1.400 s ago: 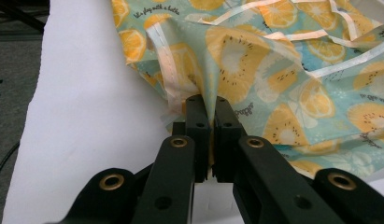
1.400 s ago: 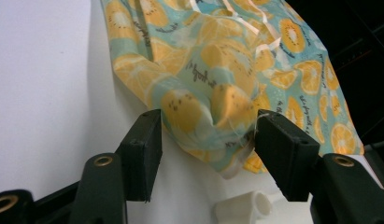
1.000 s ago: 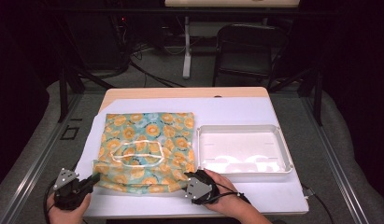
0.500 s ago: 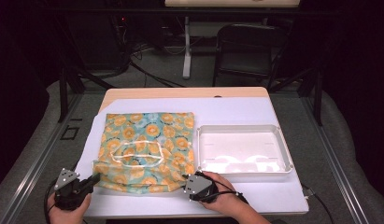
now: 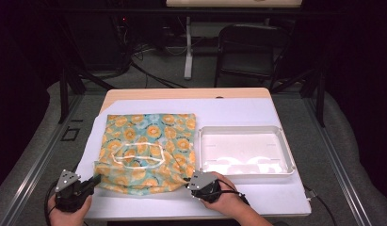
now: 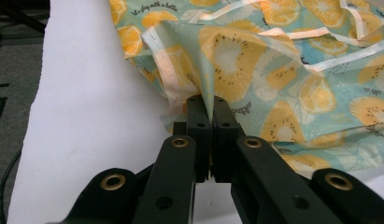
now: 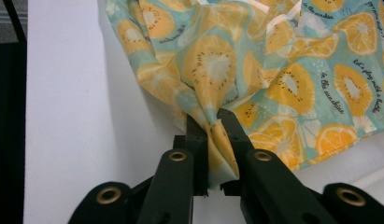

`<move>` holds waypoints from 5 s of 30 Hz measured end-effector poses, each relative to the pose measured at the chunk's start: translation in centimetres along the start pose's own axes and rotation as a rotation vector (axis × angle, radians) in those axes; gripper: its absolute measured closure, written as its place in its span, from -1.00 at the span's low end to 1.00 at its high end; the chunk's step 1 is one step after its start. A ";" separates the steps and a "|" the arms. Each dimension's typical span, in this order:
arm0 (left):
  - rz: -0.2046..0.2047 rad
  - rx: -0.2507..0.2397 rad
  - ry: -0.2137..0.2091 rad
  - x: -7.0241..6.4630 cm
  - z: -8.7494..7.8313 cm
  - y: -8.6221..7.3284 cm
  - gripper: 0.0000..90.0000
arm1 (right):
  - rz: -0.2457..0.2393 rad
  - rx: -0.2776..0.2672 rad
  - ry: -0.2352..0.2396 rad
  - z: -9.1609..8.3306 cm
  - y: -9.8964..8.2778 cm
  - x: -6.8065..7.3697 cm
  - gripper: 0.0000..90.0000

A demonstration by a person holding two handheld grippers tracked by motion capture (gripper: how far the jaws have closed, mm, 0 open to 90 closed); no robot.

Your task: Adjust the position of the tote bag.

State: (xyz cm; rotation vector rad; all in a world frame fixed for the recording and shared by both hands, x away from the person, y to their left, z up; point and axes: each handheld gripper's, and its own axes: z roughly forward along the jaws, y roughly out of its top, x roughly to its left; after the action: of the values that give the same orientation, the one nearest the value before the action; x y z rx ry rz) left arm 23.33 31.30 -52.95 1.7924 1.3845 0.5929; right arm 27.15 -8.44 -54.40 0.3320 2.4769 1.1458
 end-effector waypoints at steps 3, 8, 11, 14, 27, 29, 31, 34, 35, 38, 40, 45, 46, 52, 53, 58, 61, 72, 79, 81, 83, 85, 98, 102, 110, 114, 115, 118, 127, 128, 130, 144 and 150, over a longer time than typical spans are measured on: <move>0.014 0.002 0.005 -0.1 0.0 0.1 0.98 | 0.025 0.002 0.020 -0.2 0.1 -0.2 0.93; 0.049 -0.001 0.028 -0.5 -0.1 0.1 0.98 | 0.065 -0.012 0.030 -0.3 0.1 -0.4 0.95; 0.068 -0.005 0.039 -0.6 -0.2 0.2 0.98 | 0.079 -0.021 0.031 -0.4 0.1 -0.5 0.95; 0.079 -0.011 0.047 -0.6 -0.4 0.3 0.98 | 0.095 -0.036 0.026 -0.6 0.2 -0.6 0.96; 0.031 -0.025 0.042 0.5 -0.8 0.2 0.96 | 0.118 -0.047 0.017 -0.9 0.2 -1.0 0.96; 0.006 -0.016 0.016 0.8 -0.6 0.1 0.90 | 0.118 -0.046 0.017 -0.9 0.2 -1.0 0.96; -0.005 -0.004 0.005 0.9 -0.3 0.0 0.84 | 0.114 -0.043 0.017 -0.8 0.2 -0.9 0.96; -0.010 0.015 -0.023 1.0 0.0 -0.1 0.67 | 0.115 -0.044 0.016 -0.8 0.1 -0.9 0.96; -0.008 0.026 -0.035 1.0 0.1 -0.1 0.62 | 0.113 -0.042 0.020 -0.8 0.1 -0.9 0.96; 0.004 0.048 -0.042 0.8 0.6 -0.2 0.45 | 0.108 -0.035 0.019 -0.8 0.1 -0.9 0.96; 0.011 0.061 -0.034 0.7 1.0 -0.3 0.33 | 0.108 -0.032 0.014 -0.8 0.1 -0.8 0.96; 0.027 0.089 -0.023 0.5 1.8 -0.4 0.17 | 0.099 -0.029 0.017 -0.8 0.1 -0.8 0.96; 0.032 0.092 -0.024 0.6 1.9 -0.4 0.16 | 0.099 -0.029 0.017 -0.8 0.1 -0.8 0.96; 0.029 0.086 -0.026 0.8 2.5 -0.4 0.11 | 0.098 -0.028 0.015 -0.8 0.1 -0.7 0.95; 0.027 0.091 -0.028 0.9 2.5 -0.5 0.11 | 0.098 -0.028 0.016 -0.8 0.1 -0.7 0.95; 0.011 0.089 -0.025 1.0 3.1 -0.6 0.16 | 0.098 -0.030 0.016 -0.7 0.1 -0.7 0.95; 0.007 0.099 -0.020 1.0 3.2 -0.7 0.27 | 0.098 -0.031 0.015 -0.7 0.1 -0.7 0.94; 0.031 0.126 -0.028 0.8 3.2 -0.8 0.81 | 0.100 -0.041 0.010 -0.8 0.1 -0.6 0.95; 0.088 0.125 -0.024 0.3 2.8 -0.6 0.97 | 0.103 -0.050 -0.001 -1.0 0.2 -0.7 0.95; 0.102 0.123 -0.018 0.0 2.7 -0.5 0.98 | 0.112 -0.060 -0.002 -1.0 0.2 -0.7 0.96; 0.113 0.118 -0.021 -0.1 2.6 -0.3 0.98 | 0.109 -0.056 -0.004 -1.1 0.2 -0.8 0.96; 0.116 0.110 -0.020 -0.2 2.5 -0.2 0.99 | 0.110 -0.058 -0.010 -1.2 0.3 -0.8 0.96; 0.150 0.032 0.009 -0.4 1.2 1.5 0.99 | 0.124 -0.075 -0.013 -1.9 0.6 -0.8 0.98; 0.157 0.008 0.005 -0.4 0.7 2.0 0.99 | 0.134 -0.085 -0.015 -2.2 0.8 -1.0 0.98; 0.180 -0.027 0.009 -0.5 0.2 3.5 0.99 | 0.150 -0.089 -0.014 -2.8 1.9 -1.9 0.99; 0.185 -0.050 0.005 -0.4 0.2 4.4 0.99 | 0.146 -0.105 -0.017 -2.8 2.8 -2.2 0.99; 0.191 -0.054 0.005 -0.4 0.2 4.7 0.99 | 0.142 -0.105 -0.021 -2.8 2.9 -2.3 0.99; 0.199 -0.072 0.002 -0.5 0.3 5.3 0.99 | 0.143 -0.111 -0.030 -2.8 3.3 -2.5 0.99; 0.203 -0.121 -0.003 -0.7 0.0 6.8 0.99 | 0.171 -0.150 -0.052 -3.3 4.1 -3.0 0.99; 0.204 -0.126 -0.004 -0.7 -0.1 7.0 0.99 | 0.173 -0.158 -0.054 -3.3 4.2 -3.1 0.99; 0.210 -0.131 -0.004 -0.7 -0.2 7.5 0.99 | 0.175 -0.168 -0.058 -3.5 4.5 -3.3 0.99; 0.262 -0.152 0.010 -1.1 -0.4 11.0 0.99 | 0.175 -0.191 -0.078 -4.8 7.1 -5.4 1.00; 0.263 -0.158 0.017 -1.1 -0.3 12.0 0.99 | 0.173 -0.200 -0.092 -5.1 8.0 -6.2 1.00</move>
State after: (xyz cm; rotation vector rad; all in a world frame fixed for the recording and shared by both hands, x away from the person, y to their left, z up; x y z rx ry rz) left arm 29.86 29.13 -43.02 1.8563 1.0872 0.8330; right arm 30.85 -9.01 -43.70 0.5354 2.2659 1.4022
